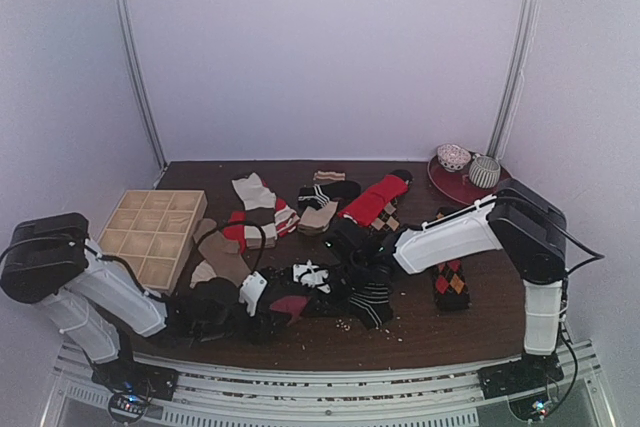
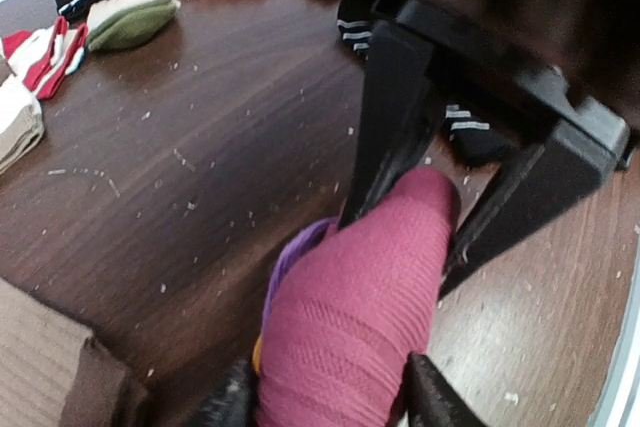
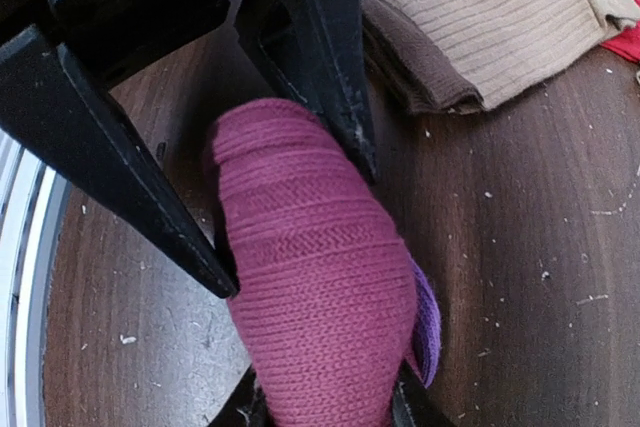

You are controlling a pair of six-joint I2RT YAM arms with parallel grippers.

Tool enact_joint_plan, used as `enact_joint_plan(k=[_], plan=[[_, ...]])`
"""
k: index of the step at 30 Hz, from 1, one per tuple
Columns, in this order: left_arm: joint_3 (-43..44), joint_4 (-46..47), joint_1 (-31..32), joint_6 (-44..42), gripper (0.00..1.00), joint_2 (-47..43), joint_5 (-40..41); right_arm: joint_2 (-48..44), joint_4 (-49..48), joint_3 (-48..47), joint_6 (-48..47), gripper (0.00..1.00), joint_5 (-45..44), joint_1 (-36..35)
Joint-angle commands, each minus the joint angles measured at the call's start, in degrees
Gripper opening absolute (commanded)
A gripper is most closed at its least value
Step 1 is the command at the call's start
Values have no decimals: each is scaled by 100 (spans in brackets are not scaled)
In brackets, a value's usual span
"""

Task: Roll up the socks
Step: Roll a pair of socks at the center of the board.

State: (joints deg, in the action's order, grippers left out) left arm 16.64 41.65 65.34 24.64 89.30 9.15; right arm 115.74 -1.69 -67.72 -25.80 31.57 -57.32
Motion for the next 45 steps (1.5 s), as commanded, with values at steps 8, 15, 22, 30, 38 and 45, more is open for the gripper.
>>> enact_joint_plan(k=[8, 15, 22, 30, 38, 45], plan=[[326, -2559, 75, -1379, 86, -1791, 549, 1030, 2539, -362, 663, 24, -129, 22], [508, -2764, 119, -1889, 98, -2171, 899, 1279, 2923, -644, 780, 24, -203, 136], [388, -2595, 119, -2377, 98, -2604, 751, 1492, 3227, -781, 846, 24, -291, 254], [62, -1912, 51, -2738, 98, -3123, 715, 1574, 3448, -937, 721, 24, -349, 300], [520, -2132, 49, -3503, 77, -2214, -547, 1594, 3622, -1006, 587, 24, -290, 319], [758, -1759, 45, -3908, 79, -1298, -100, 1600, 3633, -926, 498, 24, -242, 331]])
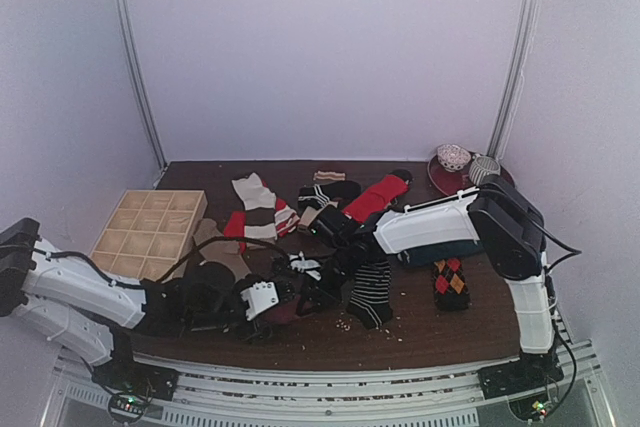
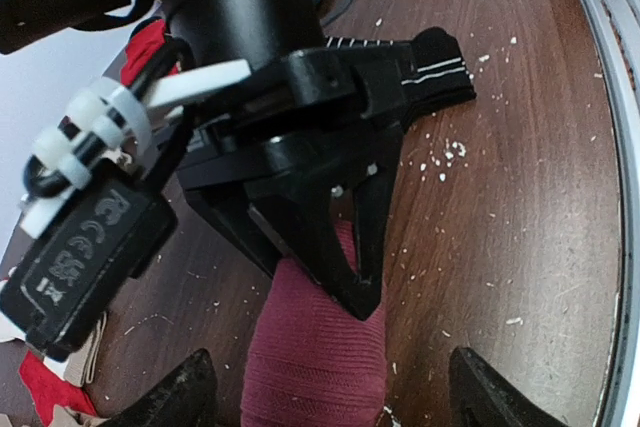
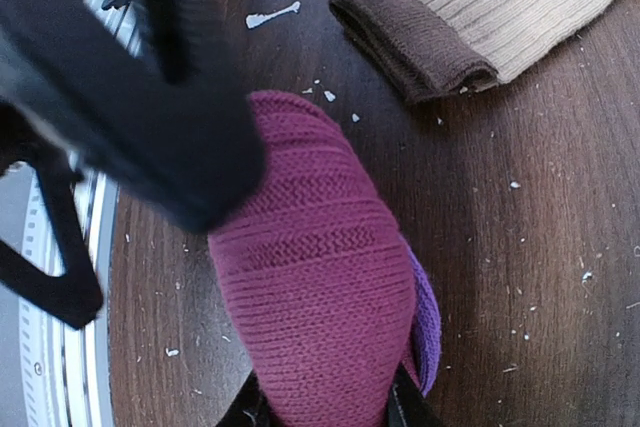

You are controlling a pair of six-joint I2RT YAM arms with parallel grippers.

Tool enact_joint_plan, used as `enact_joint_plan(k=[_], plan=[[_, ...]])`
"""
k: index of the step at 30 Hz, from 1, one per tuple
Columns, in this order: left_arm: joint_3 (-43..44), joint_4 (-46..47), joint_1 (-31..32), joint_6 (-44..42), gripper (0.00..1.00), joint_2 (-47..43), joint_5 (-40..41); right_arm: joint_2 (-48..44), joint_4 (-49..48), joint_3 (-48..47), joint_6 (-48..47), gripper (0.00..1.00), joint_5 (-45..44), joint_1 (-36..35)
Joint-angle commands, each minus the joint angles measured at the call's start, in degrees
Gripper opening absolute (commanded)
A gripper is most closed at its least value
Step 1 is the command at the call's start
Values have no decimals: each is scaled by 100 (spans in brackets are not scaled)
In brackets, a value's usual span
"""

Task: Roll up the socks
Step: Roll a pair of socks at the center of the board, then pick up a pair of socks from the center of the board.

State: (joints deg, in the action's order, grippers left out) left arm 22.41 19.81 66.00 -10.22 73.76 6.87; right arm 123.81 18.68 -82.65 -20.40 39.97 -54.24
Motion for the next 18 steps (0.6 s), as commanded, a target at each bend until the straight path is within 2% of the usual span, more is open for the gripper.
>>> enact_joint_plan(k=[1, 18], plan=[[186, 505, -25, -470, 79, 291, 147, 798, 1589, 586, -50, 24, -1072, 27], [228, 851, -25, -793, 75, 1216, 545, 820, 1630, 599, -148, 24, -956, 64]])
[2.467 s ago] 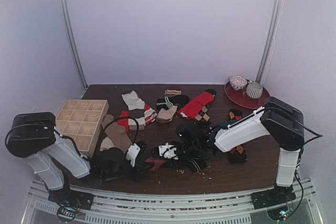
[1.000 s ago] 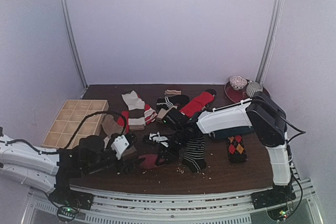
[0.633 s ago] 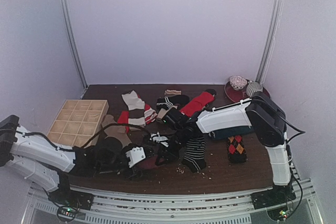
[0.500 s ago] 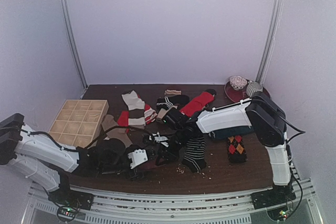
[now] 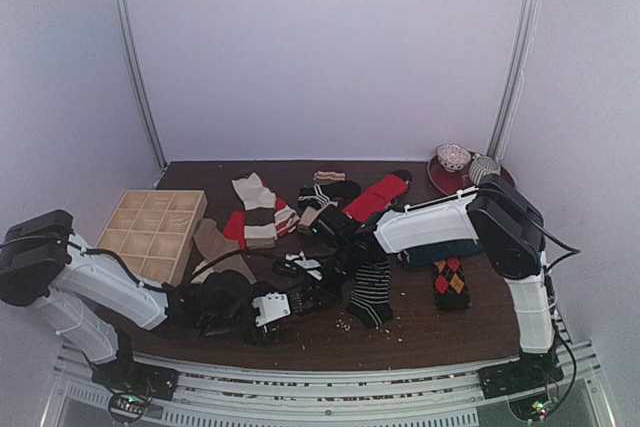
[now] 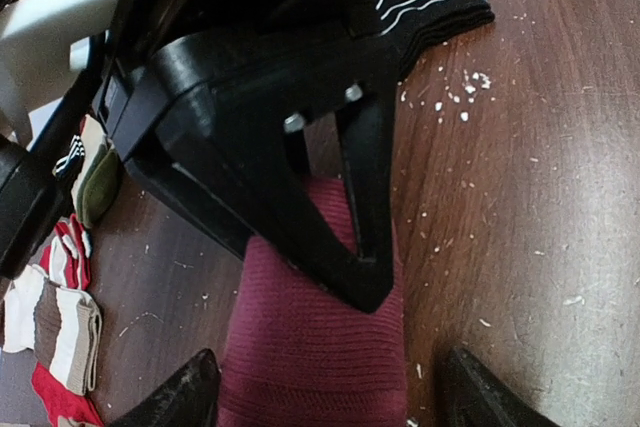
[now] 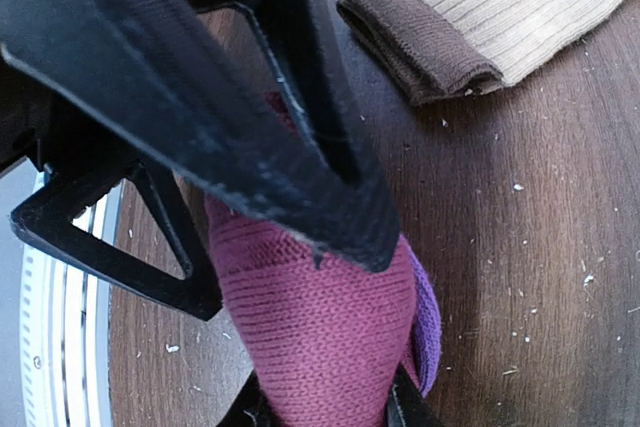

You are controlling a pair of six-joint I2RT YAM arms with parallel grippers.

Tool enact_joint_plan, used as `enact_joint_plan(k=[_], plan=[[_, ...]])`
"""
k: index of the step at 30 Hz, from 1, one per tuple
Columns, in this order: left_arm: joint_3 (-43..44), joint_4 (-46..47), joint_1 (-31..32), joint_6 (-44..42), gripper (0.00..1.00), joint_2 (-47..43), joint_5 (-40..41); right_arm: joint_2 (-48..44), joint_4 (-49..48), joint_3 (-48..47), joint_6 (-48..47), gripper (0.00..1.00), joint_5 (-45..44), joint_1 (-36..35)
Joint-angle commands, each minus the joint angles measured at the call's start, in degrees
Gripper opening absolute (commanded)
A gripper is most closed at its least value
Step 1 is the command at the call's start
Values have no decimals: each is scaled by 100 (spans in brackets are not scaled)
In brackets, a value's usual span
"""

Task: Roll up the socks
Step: Pick up a pair of socks from the center of the board.

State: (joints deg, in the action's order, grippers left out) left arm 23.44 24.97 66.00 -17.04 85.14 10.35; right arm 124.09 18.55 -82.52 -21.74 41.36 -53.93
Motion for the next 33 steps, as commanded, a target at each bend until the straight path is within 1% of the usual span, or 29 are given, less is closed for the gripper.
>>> enact_joint_plan(k=[1, 6, 14, 18, 22, 27, 30, 33], plan=[[138, 363, -25, -129, 75, 112, 230, 790, 1650, 588, -19, 24, -1095, 40], [296, 306, -40, -96, 69, 368, 366, 801, 1677, 584, -16, 24, -1085, 35], [336, 378, -95, 91, 64, 634, 428, 814, 1696, 588, -15, 24, -1076, 42], [350, 366, -127, 218, 56, 679, 423, 816, 1702, 588, -30, 23, -1055, 41], [405, 293, -130, 372, 52, 832, 362, 815, 1716, 597, -48, 23, -1036, 49], [584, 41, -131, 581, 36, 1143, 303, 820, 1737, 580, -59, 23, -1022, 44], [602, -28, -131, 676, 25, 1193, 278, 814, 1751, 579, -59, 23, -1001, 44], [606, -80, -131, 771, 8, 1198, 231, 796, 1745, 579, -61, 23, -990, 46]])
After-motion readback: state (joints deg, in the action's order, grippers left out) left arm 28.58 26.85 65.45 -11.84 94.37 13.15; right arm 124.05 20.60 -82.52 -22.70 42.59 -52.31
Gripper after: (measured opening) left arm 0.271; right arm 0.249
